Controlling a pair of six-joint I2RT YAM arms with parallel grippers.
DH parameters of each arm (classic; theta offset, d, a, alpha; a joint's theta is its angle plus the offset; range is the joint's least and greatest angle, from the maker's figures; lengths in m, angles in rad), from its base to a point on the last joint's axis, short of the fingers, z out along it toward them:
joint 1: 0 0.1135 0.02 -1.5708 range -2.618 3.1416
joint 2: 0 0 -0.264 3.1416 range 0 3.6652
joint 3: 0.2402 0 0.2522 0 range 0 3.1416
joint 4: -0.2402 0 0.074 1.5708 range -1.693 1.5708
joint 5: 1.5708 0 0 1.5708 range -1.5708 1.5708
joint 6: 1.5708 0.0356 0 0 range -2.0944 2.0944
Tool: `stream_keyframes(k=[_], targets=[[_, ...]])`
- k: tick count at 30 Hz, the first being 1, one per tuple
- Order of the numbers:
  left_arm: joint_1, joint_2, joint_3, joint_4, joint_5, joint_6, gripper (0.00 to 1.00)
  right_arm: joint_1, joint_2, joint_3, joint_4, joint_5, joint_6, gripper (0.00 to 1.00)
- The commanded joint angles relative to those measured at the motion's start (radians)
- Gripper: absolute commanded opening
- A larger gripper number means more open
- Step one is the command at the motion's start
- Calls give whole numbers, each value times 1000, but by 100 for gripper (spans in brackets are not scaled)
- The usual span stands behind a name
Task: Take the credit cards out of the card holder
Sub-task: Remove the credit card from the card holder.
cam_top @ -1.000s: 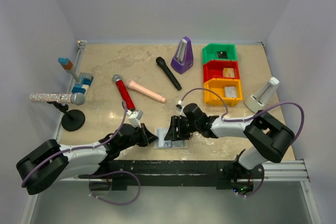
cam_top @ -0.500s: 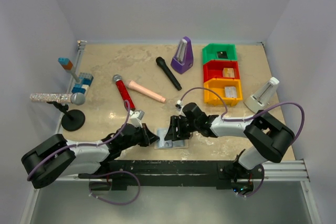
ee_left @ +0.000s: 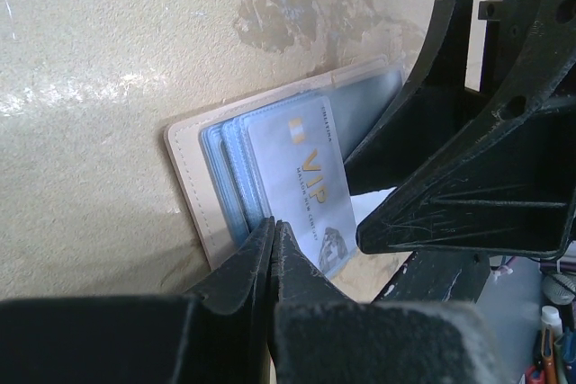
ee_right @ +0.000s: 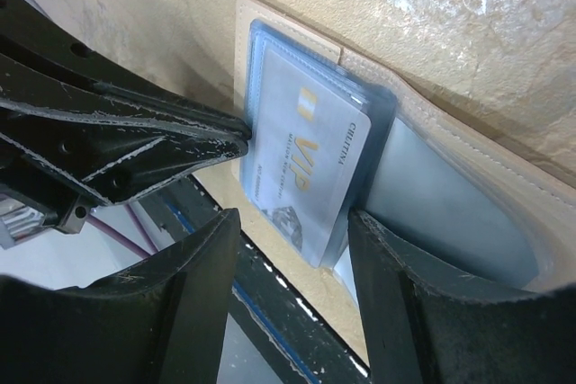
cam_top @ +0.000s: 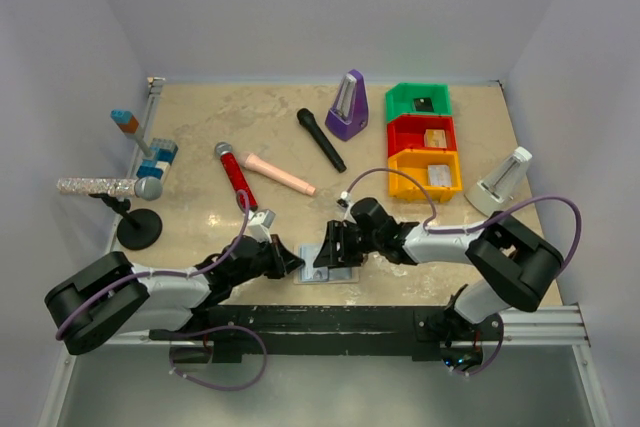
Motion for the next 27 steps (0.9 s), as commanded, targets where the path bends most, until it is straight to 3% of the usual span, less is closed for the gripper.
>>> stream_keyframes(k=[1,27], targets=[[-7,-6,-76,49,-31,-15,0,2,-35,-35,92,-1,56,56],[-15,-35,-125,33,-40,-22,0,0,-12,-95,228,10,134,56]])
